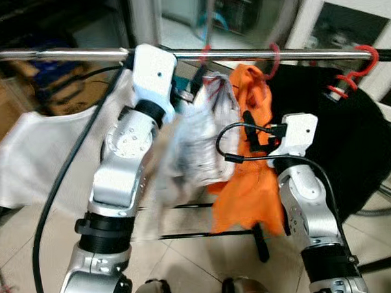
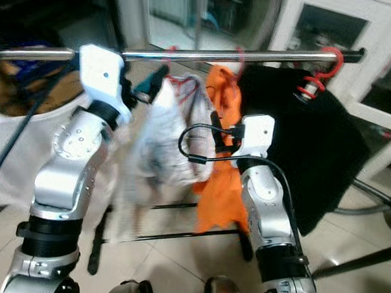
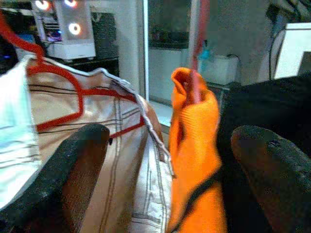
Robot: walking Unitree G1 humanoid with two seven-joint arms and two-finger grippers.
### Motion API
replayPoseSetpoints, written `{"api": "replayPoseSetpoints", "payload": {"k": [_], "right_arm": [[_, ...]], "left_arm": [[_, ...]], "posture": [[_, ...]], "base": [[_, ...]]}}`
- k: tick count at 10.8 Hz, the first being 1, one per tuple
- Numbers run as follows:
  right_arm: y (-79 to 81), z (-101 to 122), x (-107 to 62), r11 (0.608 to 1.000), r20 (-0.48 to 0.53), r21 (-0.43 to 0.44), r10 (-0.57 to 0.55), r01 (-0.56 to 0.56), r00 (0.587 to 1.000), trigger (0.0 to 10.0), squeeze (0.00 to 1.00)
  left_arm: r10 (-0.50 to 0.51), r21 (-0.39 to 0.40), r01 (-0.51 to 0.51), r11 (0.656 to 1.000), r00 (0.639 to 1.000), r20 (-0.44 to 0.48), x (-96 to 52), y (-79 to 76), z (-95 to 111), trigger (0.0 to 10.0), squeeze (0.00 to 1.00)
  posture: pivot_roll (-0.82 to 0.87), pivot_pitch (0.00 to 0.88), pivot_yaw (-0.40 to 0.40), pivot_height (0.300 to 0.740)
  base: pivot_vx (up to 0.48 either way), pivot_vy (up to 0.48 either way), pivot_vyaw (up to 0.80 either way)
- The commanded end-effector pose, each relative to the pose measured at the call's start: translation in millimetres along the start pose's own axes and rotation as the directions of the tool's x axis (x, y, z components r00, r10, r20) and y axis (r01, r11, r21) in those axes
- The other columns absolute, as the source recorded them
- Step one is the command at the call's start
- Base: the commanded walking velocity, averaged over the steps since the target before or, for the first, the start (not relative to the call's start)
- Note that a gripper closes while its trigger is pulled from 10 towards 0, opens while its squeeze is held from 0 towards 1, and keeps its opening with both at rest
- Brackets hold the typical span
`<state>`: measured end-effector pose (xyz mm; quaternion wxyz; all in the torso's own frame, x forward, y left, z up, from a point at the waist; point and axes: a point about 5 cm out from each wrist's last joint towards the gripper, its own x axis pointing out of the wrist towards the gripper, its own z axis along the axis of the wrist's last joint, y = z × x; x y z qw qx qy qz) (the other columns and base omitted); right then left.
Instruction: Hang hanger
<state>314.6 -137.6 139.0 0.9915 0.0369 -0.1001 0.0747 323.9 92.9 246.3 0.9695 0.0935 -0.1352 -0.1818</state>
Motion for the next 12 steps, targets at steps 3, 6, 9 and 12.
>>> {"api": "replayPoseSetpoints", "payload": {"k": [3, 6, 9, 12], "right_arm": [[-2.2, -1, -1.9, 1.0, -0.008, 0.0, 0.002, -0.002, 1.0, 10.0, 0.0], [0.8, -2, -0.4, 1.0, -0.013, 0.001, 0.018, -0.018, 1.0, 10.0, 0.0], [0.7, -2, -2.1, 1.0, -0.016, -0.002, 0.025, -0.025, 1.0, 10.0, 0.0], [-0.4, -1, -4.1, 1.0, -0.015, -0.006, 0.019, -0.019, 1.0, 10.0, 0.0]], "left_arm": [[-0.008, -0.002, 0.008, 1.0, 0.996, -0.091, -4.5, -14.9, -14, 10.0, 0.0], [0.067, 0.033, -0.064, 0.997, 0.989, -0.133, 8.3, 7.3, -33, 10.0, 0.0], [0.103, 0.004, -0.104, 0.995, 0.983, -0.151, 31.8, 29.5, -41, 10.0, 0.0], [-0.039, -0.064, 0.031, 0.998, 0.99, -0.137, 54.4, 7.6, -35, 10.0, 0.0]], "posture": [[-0.1, 0.136, -0.041, 0.74], [-0.1, 0.131, -0.048, 0.74], [-0.12, 0.136, -0.056, 0.74], [-0.15, 0.138, -0.041, 0.74]], "base": [[0.0, 0.0, 0.0], [0.0, 0.0, 0.0], [0.0, 0.0, 0.0], [0.0, 0.0, 0.0]]}}
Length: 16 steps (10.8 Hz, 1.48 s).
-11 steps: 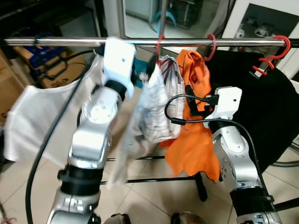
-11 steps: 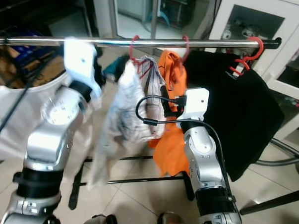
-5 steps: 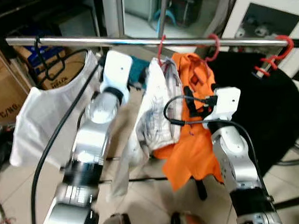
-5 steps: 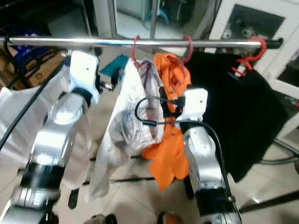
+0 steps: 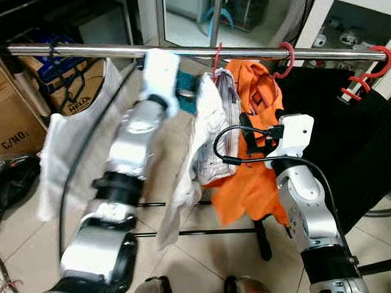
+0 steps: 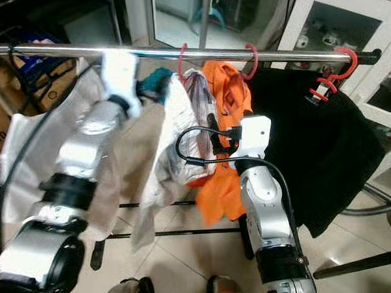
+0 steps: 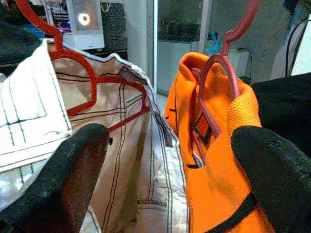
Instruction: Hang hanger
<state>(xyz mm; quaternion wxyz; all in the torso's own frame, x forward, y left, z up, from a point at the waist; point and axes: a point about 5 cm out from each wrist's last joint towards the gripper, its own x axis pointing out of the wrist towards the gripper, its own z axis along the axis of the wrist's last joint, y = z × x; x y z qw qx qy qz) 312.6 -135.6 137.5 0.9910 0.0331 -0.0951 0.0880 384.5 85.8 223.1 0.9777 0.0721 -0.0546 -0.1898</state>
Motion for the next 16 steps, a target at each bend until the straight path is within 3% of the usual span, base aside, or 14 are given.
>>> {"api": "replayPoseSetpoints", "payload": {"k": [1, 4, 7, 9, 11, 14, 16], "right_arm": [[-4.3, 0, -4.1, 1.0, -0.004, -0.003, -0.017, 0.017, 1.0, 10.0, 0.0], [-3.6, -1, -5.8, 1.0, -0.008, -0.001, -0.024, 0.024, 1.0, 10.0, 0.0], [-1.7, 0, -4.9, 1.0, -0.007, 0.002, -0.018, 0.018, 1.0, 10.0, 0.0], [-3.5, 0, -7.4, 1.0, -0.006, -0.001, -0.027, 0.027, 1.0, 10.0, 0.0], [-4.6, -1, -8.4, 0.999, -0.008, -0.001, -0.033, 0.033, 0.999, 10.0, 0.0], [-1.8, 0, -7.0, 1.0, -0.01, 0.001, -0.021, 0.021, 1.0, 10.0, 0.0], [-0.5, -1, -8.0, 1.0, -0.014, 0.003, -0.017, 0.017, 1.0, 10.0, 0.0]], "left_arm": [[-0.053, 0.006, 0.053, 0.999, 0.998, 0.013, 2.5, -13.4, 3, 10.0, 0.0], [-0.106, -0.016, 0.107, 0.994, 0.994, 0.034, 3.5, -25.4, 5, 10.0, 0.0], [-0.165, -0.027, 0.166, 0.986, 0.985, 0.042, 13.8, -28.5, 18, 10.0, 0.0], [-0.211, -0.014, 0.213, 0.977, 0.975, 0.065, 10.2, -35.3, 31, 10.0, 0.0], [-0.255, -0.081, 0.26, 0.962, 0.965, 0.065, 8.6, -43.9, 30, 10.0, 0.0], [-0.297, -0.112, 0.294, 0.949, 0.955, -0.013, 18.1, -37.0, 19, 10.0, 0.0], [-0.337, -0.126, 0.331, 0.935, 0.941, -0.027, 22.2, -35.6, 23, 10.0, 0.0]], "posture": [[-0.15, 0.14, -0.035, 0.74], [-0.15, 0.147, -0.033, 0.74], [-0.15, 0.149, -0.032, 0.74], [-0.17, 0.149, -0.022, 0.74], [-0.17, 0.15, -0.023, 0.74], [-0.17, 0.15, -0.027, 0.74], [-0.17, 0.146, -0.019, 0.74]], "base": [[0.0, 0.0, 0.0], [0.0, 0.0, 0.0], [0.0, 0.0, 0.0], [0.0, 0.0, 0.0], [0.0, 0.0, 0.0], [0.0, 0.0, 0.0], [0.0, 0.0, 0.0]]}}
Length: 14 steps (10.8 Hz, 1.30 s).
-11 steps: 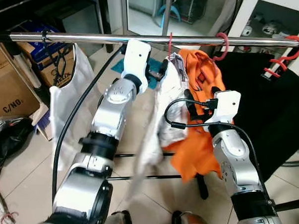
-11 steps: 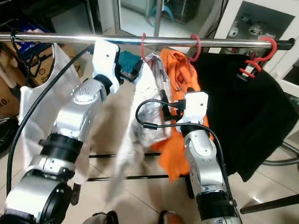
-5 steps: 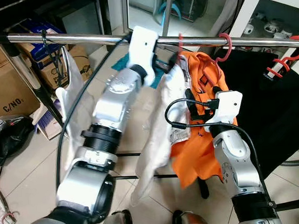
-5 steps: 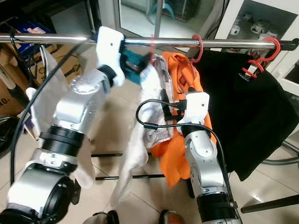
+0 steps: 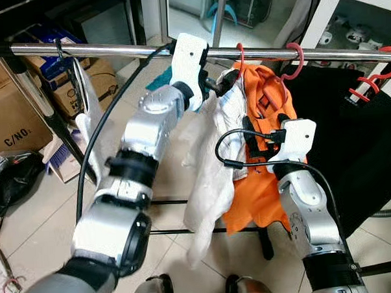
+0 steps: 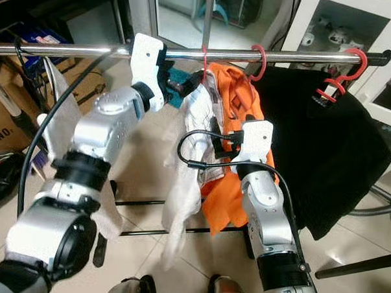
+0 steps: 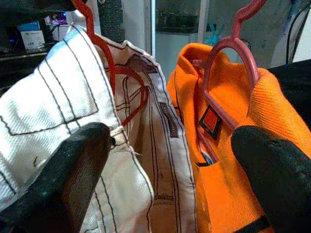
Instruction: Hang hanger
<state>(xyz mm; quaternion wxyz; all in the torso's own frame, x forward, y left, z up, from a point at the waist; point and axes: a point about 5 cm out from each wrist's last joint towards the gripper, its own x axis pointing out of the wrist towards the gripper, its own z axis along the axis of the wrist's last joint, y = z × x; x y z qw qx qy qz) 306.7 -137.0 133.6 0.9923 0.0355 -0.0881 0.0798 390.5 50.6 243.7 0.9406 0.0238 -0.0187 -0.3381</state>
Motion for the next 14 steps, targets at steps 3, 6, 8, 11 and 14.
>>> {"api": "replayPoseSetpoints", "payload": {"k": [3, 6, 8, 11, 14], "right_arm": [[-1.0, 1, -3.2, 1.0, 0.003, -0.002, -0.009, 0.009, 1.0, 10.0, 0.0], [-2.0, 0, -1.8, 1.0, 0.0, -0.004, -0.007, 0.007, 1.0, 10.0, 0.0], [0.3, 0, 0.4, 1.0, -0.003, -0.002, 0.003, -0.003, 1.0, 10.0, 0.0], [1.8, -1, 1.6, 1.0, -0.008, -0.002, 0.015, -0.015, 1.0, 10.0, 0.0], [2.7, -2, 0.7, 1.0, -0.013, -0.001, 0.016, -0.016, 1.0, 10.0, 0.0]], "left_arm": [[-0.061, 0.095, 0.06, 0.994, 0.998, 0.016, -5.9, -9.5, 11, 10.0, 0.0], [-0.139, 0.012, 0.139, 0.99, 0.99, 0.004, -23.9, -26.5, 12, 10.0, 0.0], [-0.091, -0.061, 0.09, 0.994, 0.996, -0.015, -20.1, -19.8, -2, 10.0, 0.0], [0.063, 0.039, -0.06, 0.997, 0.994, -0.085, -11.5, 0.4, -12, 10.0, 0.0], [0.058, 0.083, -0.053, 0.995, 0.996, -0.067, 0.5, 7.9, -7, 10.0, 0.0]], "posture": [[-0.18, 0.133, -0.006, 0.74], [-0.17, 0.124, -0.014, 0.74], [-0.16, 0.125, -0.023, 0.74], [-0.17, 0.13, -0.025, 0.74], [-0.17, 0.132, -0.018, 0.74]], "base": [[0.0, 0.0, 0.0], [0.0, 0.0, 0.0], [0.0, 0.0, 0.0], [0.0, 0.0, 0.0], [0.0, 0.0, 0.0]]}}
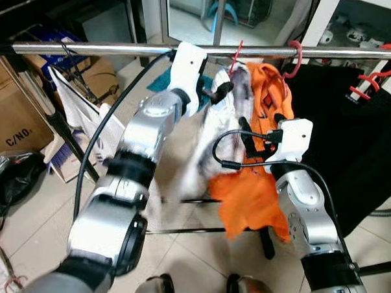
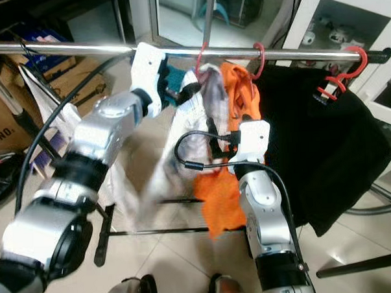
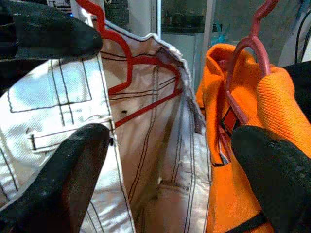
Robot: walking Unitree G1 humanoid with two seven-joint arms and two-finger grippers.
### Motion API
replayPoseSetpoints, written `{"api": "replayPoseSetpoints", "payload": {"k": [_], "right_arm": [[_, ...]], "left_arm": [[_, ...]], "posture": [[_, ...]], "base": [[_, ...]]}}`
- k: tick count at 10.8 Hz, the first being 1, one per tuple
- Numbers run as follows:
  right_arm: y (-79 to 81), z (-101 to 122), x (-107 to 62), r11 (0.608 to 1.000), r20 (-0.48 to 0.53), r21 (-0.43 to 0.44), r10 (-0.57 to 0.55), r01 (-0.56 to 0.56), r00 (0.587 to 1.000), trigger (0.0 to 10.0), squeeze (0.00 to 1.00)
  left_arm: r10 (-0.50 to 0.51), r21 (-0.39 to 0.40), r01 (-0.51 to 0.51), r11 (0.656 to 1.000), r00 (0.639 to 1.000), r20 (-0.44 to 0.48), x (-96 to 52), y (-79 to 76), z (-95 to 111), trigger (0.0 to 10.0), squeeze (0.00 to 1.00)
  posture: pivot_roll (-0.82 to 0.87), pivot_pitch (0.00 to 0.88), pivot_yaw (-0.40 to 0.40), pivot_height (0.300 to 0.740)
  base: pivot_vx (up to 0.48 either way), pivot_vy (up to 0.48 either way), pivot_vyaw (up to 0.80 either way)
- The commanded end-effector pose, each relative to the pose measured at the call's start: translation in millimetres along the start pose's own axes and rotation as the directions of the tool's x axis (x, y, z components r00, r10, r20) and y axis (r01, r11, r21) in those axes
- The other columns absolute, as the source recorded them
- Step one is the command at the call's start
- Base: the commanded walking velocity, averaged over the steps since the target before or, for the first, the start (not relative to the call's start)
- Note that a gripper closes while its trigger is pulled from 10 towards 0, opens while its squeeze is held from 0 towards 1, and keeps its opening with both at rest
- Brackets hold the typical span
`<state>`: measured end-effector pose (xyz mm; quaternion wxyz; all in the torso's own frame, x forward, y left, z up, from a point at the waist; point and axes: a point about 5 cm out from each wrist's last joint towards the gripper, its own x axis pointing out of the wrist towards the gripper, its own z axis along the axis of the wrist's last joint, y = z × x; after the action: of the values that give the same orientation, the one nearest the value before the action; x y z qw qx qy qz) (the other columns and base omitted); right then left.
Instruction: Hang hanger
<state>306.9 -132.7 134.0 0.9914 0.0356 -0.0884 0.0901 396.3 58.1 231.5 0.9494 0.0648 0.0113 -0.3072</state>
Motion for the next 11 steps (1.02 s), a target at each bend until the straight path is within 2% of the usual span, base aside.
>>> {"api": "replayPoseSetpoints", "payload": {"k": [1, 4, 5, 6, 7, 8, 10, 11], "right_arm": [[-1.6, -2, -0.1, 1.0, -0.013, -0.003, -0.006, 0.006, 1.0, 10.0, 0.0], [0.0, -2, 0.0, 1.0, -0.013, 0.002, -0.007, 0.007, 1.0, 10.0, 0.0], [0.4, -3, 0.0, 1.0, -0.015, 0.004, -0.007, 0.007, 1.0, 10.0, 0.0], [1.3, -3, -0.8, 1.0, -0.016, 0.005, -0.007, 0.007, 1.0, 10.0, 0.0], [0.7, -4, -1.6, 1.0, -0.018, 0.006, -0.01, 0.01, 1.0, 10.0, 0.0], [0.1, -4, -2.1, 1.0, -0.02, 0.006, -0.012, 0.012, 1.0, 10.0, 0.0], [1.6, -5, -1.4, 1.0, -0.024, 0.008, -0.005, 0.005, 1.0, 10.0, 0.0], [2.1, -4, -1.0, 1.0, -0.024, 0.009, -0.003, 0.003, 1.0, 10.0, 0.0]], "left_arm": [[-0.017, 0.032, 0.017, 0.999, 1.0, 0.021, 3.4, -1.8, 10, 10.0, 0.0], [-0.042, 0.055, 0.046, 0.997, 0.997, -0.066, 13.9, -7.3, -4, 10.0, 0.0], [-0.056, 0.038, 0.059, 0.998, 0.995, -0.081, 14.6, -7.5, -8, 10.0, 0.0], [-0.079, 0.04, 0.082, 0.996, 0.994, -0.071, 15.4, -8.8, -5, 10.0, 0.0], [-0.09, 0.095, 0.095, 0.991, 0.994, -0.06, 16.9, -11.5, -2, 10.0, 0.0], [-0.108, 0.113, 0.114, 0.987, 0.992, -0.058, 17.8, -14.5, -2, 10.0, 0.0], [-0.09, 0.075, 0.096, 0.993, 0.993, -0.082, 17.0, -12.9, -12, 10.0, 0.0], [-0.1, 0.048, 0.104, 0.993, 0.992, -0.08, 18.0, -15.8, -13, 4.1, 0.0]], "posture": [[-0.17, 0.132, -0.018, 0.74], [-0.17, 0.133, -0.01, 0.74], [-0.17, 0.134, -0.008, 0.74], [-0.18, 0.138, -0.003, 0.74], [-0.18, 0.14, -0.003, 0.74], [-0.17, 0.141, -0.005, 0.74], [-0.17, 0.143, -0.01, 0.74], [-0.16, 0.144, -0.012, 0.74]], "base": [[0.0, 0.0, 0.0], [0.0, 0.0, 0.0], [0.0, 0.0, 0.0], [0.0, 0.0, 0.0], [0.0, 0.0, 0.0], [0.0, 0.0, 0.0], [0.0, 0.0, 0.0], [0.0, 0.0, 0.0]]}}
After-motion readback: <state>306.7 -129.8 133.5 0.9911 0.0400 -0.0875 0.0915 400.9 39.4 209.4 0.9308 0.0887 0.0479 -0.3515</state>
